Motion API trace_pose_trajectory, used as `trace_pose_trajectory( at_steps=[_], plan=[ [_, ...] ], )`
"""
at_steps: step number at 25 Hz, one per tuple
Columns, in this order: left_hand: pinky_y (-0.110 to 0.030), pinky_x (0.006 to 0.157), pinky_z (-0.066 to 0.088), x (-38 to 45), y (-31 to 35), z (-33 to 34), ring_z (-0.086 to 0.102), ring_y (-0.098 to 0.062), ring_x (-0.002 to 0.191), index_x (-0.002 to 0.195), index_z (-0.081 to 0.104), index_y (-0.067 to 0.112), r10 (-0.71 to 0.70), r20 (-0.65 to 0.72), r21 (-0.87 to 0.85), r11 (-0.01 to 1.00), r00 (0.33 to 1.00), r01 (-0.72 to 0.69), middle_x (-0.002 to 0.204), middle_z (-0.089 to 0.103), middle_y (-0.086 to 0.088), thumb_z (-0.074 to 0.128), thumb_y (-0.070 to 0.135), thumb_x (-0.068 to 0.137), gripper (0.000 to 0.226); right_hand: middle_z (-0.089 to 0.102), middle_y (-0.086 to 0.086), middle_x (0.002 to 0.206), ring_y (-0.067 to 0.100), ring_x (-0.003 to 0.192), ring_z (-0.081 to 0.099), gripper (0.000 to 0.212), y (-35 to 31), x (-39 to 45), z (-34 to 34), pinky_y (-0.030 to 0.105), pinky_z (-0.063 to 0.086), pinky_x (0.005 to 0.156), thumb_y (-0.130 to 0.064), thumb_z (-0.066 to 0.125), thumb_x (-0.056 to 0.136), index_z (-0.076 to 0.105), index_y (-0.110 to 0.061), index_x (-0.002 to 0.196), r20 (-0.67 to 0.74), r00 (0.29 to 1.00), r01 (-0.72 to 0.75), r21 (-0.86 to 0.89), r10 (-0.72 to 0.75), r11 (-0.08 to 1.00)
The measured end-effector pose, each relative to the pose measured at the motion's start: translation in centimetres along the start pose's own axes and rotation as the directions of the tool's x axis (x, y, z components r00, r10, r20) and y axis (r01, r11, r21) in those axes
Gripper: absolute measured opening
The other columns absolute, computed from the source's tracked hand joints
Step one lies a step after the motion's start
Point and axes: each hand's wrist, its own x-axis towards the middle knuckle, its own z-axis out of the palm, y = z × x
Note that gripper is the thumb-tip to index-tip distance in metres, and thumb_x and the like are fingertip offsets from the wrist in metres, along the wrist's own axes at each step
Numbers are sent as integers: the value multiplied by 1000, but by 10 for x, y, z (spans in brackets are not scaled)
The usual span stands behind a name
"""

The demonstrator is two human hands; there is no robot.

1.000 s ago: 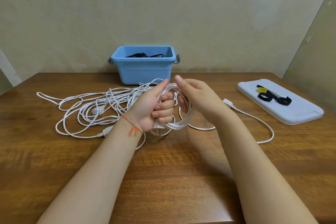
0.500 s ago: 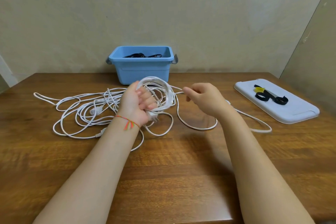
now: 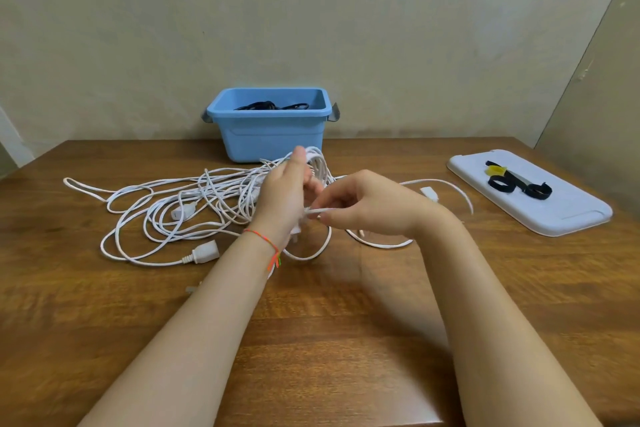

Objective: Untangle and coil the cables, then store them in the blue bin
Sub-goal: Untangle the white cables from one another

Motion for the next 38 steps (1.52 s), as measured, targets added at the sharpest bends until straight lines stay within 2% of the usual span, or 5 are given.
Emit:
trace_pose_trajectory(
  at_steps=[11, 24, 29, 32, 38],
  plan=[
    [-23, 39, 20, -7, 0, -5, 16, -10, 34, 62, 35, 19, -275, 585, 12, 944, 763, 331, 48, 19, 3, 42, 63, 96, 56, 53, -13, 56, 2, 53, 44, 16, 25, 9, -11, 17, 37, 53, -24, 81, 80, 66, -18, 80, -459, 888, 80, 199, 21, 977],
    [-19, 35, 21, -8, 9, -13, 14, -8, 30, 50, 37, 21, -135, 658, -397, 774, 741, 494, 36, 22, 7, 37, 52, 101, 60, 46, -6, 51, 6, 47, 39, 48, 13, 11, 2, 17, 32, 47, -46, 56, 96, 54, -8, 67, -368, 928, 84, 339, 50, 937],
    [-18, 36, 21, 15, 10, -33, 19, -8, 30, 55, 35, 22, -221, 127, -770, 593, 967, 236, 42, 21, 7, 35, 50, 104, 56, 54, -6, 65, 9, 58, 46, 31, 37, 13, -10, 26, 38, 56, -38, 58, 97, 61, -15, 75, -456, 861, -174, 151, 225, 973],
    [-20, 43, 24, 21, 10, -40, 21, -12, 35, 59, 35, 21, -304, -261, -715, 698, 916, 28, 47, 25, 4, 36, 52, 102, 53, 59, -4, 84, 14, 77, 53, 14, 53, 14, -19, 27, 39, 60, -30, 59, 96, 59, -18, 90, -498, 818, -302, 54, 288, 952],
    [-31, 52, 38, 9, 9, -21, 37, -15, 44, 63, 41, 20, 69, -223, -322, 936, 972, -141, 49, 37, 3, 38, 41, 105, 47, 61, -9, 76, 8, 71, 55, 12, 30, 10, -8, 22, 40, 62, -25, 66, 94, 62, -24, 82, -167, 975, -175, -182, 145, 968]
  ],
)
